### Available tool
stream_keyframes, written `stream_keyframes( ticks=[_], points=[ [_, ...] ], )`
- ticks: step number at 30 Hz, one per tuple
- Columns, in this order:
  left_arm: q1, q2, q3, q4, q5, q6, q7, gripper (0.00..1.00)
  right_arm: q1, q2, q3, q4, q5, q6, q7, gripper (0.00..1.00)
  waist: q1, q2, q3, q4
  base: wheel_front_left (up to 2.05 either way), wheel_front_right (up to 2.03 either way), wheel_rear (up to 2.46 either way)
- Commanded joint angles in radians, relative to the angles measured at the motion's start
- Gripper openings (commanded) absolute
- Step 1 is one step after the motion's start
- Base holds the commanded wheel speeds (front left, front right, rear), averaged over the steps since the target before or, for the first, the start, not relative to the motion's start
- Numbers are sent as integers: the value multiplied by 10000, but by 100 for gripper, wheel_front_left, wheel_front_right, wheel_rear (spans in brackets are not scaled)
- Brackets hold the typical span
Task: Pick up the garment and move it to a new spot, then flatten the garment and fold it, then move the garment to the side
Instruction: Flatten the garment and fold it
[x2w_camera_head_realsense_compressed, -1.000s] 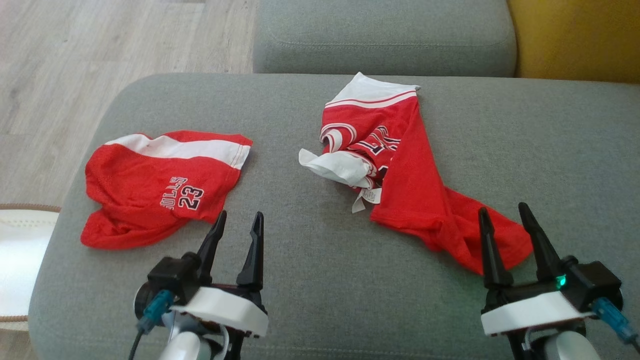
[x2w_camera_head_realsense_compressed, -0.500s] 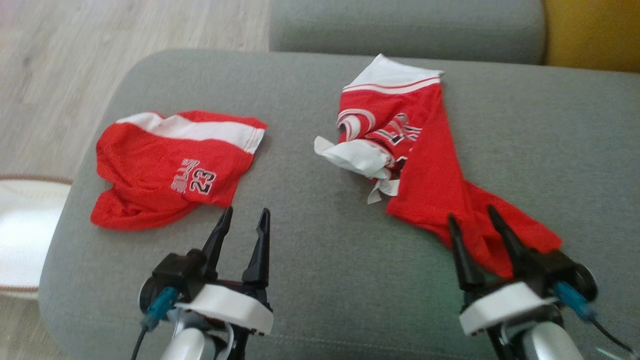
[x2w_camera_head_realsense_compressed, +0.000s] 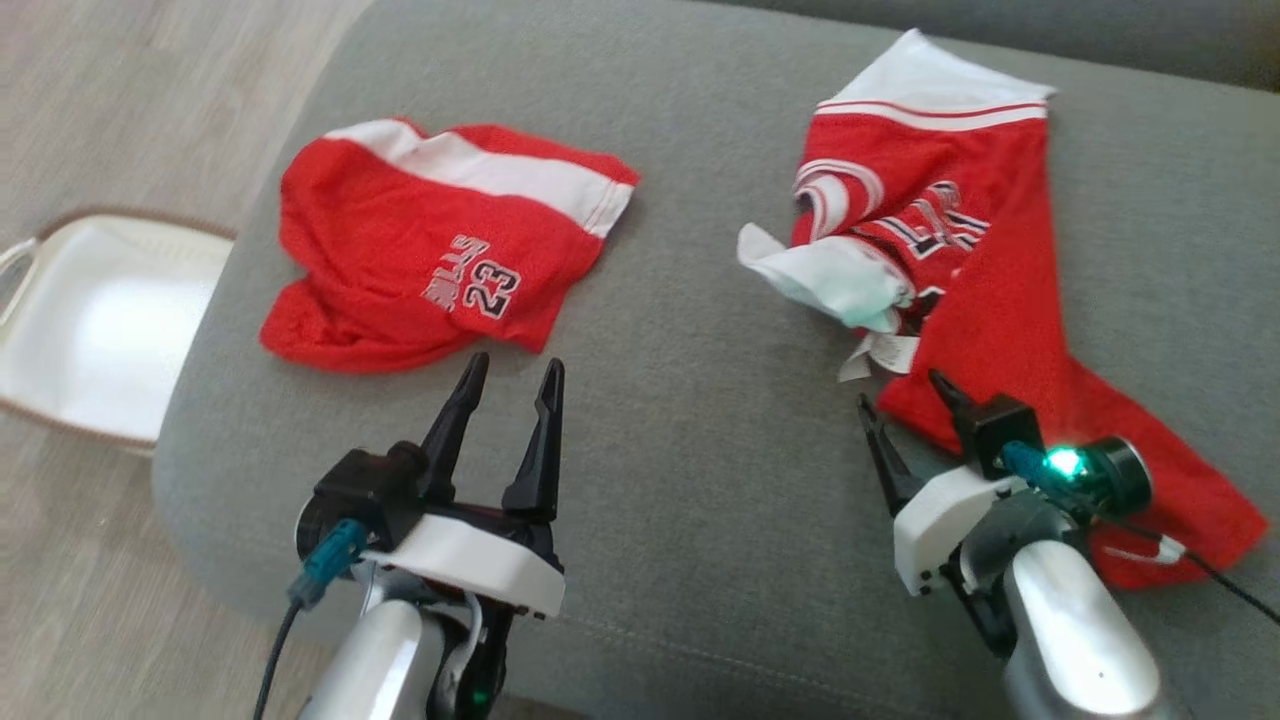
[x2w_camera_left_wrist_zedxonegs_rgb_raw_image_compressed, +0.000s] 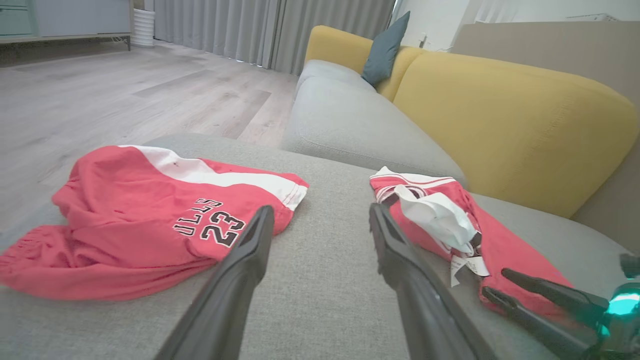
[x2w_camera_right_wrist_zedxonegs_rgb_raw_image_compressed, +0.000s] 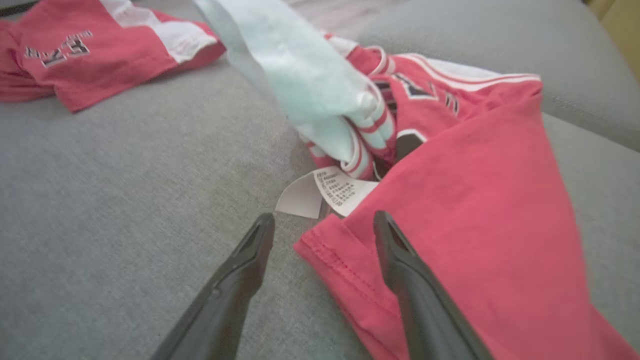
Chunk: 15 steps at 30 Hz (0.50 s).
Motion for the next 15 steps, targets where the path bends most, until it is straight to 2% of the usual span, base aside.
stream_keyframes(
  ticks=[1, 9, 10, 11, 15],
  points=[
    [-474, 41, 297, -293, -53, -1, -122, 100, -405, -17, 92, -108, -169, -6, 27, 100, 0, 0, 263, 285, 0, 0, 0],
    [-649, 41, 279, -275, -158, 28, -122, 100, -683, -17, -262, 828, -607, -6, 371, 100, 0, 0, 479, 498, 0, 0, 0],
    [-662, 41, 293, -264, -162, 36, -122, 100, -702, -16, -252, 890, -609, -6, 374, 82, 0, 0, 479, 482, 0, 0, 0],
    [-668, 41, 311, -251, -164, 44, -122, 100, -722, -16, -245, 934, -611, -6, 349, 0, 0, 0, 465, 447, 0, 0, 0],
    [-642, 41, 350, -185, -124, 54, -122, 100, -772, -16, -206, 864, -415, -6, 91, 0, 0, 0, 300, 212, 0, 0, 0]
  ],
)
